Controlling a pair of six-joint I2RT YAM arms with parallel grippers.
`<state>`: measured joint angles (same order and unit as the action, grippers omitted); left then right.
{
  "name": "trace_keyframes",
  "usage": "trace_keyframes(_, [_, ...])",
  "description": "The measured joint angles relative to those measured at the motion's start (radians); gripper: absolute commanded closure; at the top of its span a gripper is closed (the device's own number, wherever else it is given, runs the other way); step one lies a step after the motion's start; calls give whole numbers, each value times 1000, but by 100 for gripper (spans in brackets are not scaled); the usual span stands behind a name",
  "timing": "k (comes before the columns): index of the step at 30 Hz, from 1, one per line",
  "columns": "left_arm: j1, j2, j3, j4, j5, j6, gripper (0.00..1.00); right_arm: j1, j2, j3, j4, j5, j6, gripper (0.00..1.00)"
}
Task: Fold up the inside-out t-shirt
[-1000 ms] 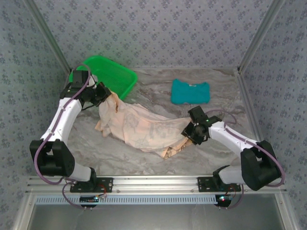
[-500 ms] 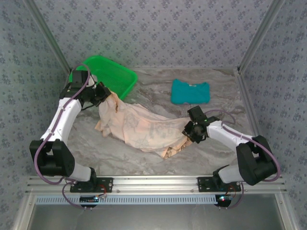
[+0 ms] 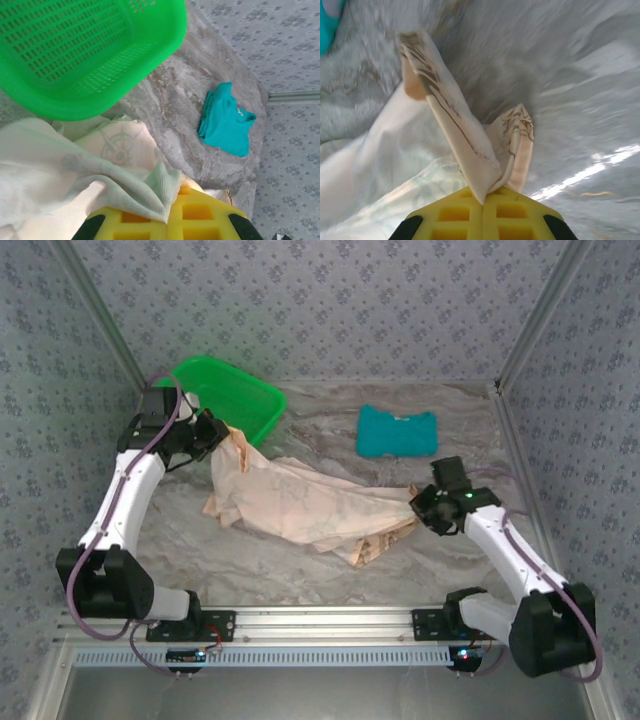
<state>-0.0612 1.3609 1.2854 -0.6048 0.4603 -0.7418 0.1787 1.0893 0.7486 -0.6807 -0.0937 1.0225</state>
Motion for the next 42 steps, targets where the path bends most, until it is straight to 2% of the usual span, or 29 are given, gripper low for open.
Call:
trace_keyframes(3, [-24, -40, 0, 0, 1, -1, 100, -85, 2, 38, -50, -11, -84, 89])
trace_keyframes(5, [-43, -55, -8, 9, 5, -3, 100, -86, 22, 36, -53, -28, -118, 85])
trace_keyframes(8, [-53, -73, -72, 37, 16, -13, 100, -31, 40, -4, -42, -48, -132, 64])
trace_keyframes(11, [-52, -74, -161, 50, 19, -29, 100, 5, 42, -53, -32, -65, -134, 57])
trace_keyframes(14, [-52, -74, -229, 48, 19, -34, 100, 3, 50, -80, -7, -89, -153, 55])
trace_keyframes(21, [-27, -76, -237, 48, 19, -26, 100, -11, 90, -81, 52, -148, -196, 54])
trace_keyframes(31, [-13, -76, -237, 49, 19, -26, 100, -166, 84, -86, 152, -194, -254, 53])
trace_keyframes(33, [-12, -76, -237, 49, 19, -26, 100, -167, 102, -87, 186, -216, -253, 57])
trace_keyframes(35, [-12, -76, -237, 49, 19, -26, 100, -166, 124, -87, 220, -239, -248, 69])
trace_keyframes(37, [-12, -76, -234, 48, 19, -26, 100, -166, 145, -88, 252, -259, -231, 70])
trace_keyframes(38, [-11, -76, -231, 48, 19, -26, 100, -165, 156, -88, 265, -265, -224, 67])
trace_keyframes(40, [-11, -76, -222, 48, 19, -26, 100, -165, 168, -88, 278, -267, -210, 54])
trace_keyframes(42, [-11, -76, -210, 48, 19, -26, 100, -166, 169, -88, 279, -265, -205, 51])
